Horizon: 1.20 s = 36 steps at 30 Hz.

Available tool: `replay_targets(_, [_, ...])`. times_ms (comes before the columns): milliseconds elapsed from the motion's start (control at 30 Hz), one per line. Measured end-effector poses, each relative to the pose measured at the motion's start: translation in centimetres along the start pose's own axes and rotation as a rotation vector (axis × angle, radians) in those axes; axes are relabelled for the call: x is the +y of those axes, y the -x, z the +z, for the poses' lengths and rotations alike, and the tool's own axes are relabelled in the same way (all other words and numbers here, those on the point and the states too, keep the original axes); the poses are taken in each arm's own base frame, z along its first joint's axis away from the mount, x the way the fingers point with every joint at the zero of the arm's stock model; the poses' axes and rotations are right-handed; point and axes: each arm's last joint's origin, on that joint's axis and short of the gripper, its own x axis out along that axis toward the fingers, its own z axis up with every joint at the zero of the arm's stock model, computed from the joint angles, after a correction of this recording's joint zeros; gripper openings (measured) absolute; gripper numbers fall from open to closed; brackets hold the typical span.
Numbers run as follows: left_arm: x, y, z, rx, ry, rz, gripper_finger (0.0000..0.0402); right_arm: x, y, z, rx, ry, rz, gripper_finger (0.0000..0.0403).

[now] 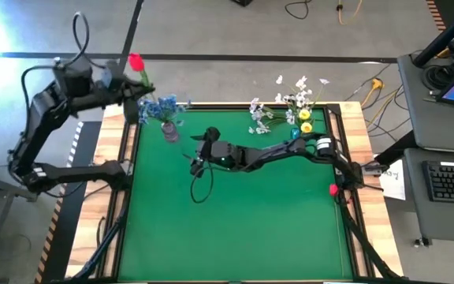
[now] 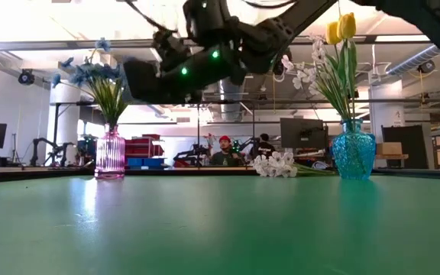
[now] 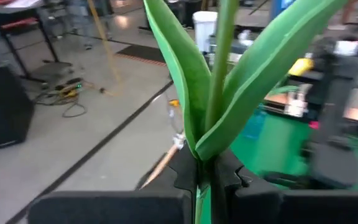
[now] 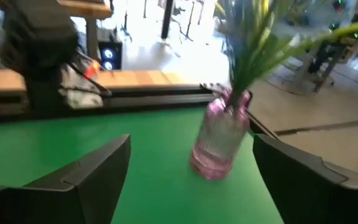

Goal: Sort flowers into vase by color
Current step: Put the left red tulip into the purple vase

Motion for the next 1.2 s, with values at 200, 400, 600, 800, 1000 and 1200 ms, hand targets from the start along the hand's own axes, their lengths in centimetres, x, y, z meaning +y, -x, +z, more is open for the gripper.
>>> replay_targets(200, [-1.1,1.0,-1.6,0.034,0.07,-0.031,0.0,-1.8,-1.9,-0.3,-0.063,-0.103,0.008,0.0357])
replay_targets(400, [-1.3,1.4,-3.0,0.105,0.122,-0.042,0.0,-1.8,-3.2,-0.8,-0.058,-0.096,0.004,0.0359])
replay_targets(600, [-1.6,2.1,-3.9,0.148,0.19,-0.059,0.0,-1.4,-5.3,-2.2,-0.06,-0.117,0.004,0.0359])
replay_targets(800, [-1.7,2.9,-5.1,0.186,0.24,-0.045,0.0,-1.5,-7.3,-2.7,-0.088,-0.143,-0.043,0.0359])
replay_targets(1000, [-1.8,2.9,-6.4,0.196,0.246,-0.034,0.0,-1.7,-8.9,-3.1,-0.085,-0.147,-0.05,0.0359])
replay_targets(1200, [-1.8,2.7,-7.1,0.166,0.242,-0.034,0.0,-2.0,-9.0,-2.0,-0.174,-0.206,-0.06,0.0359])
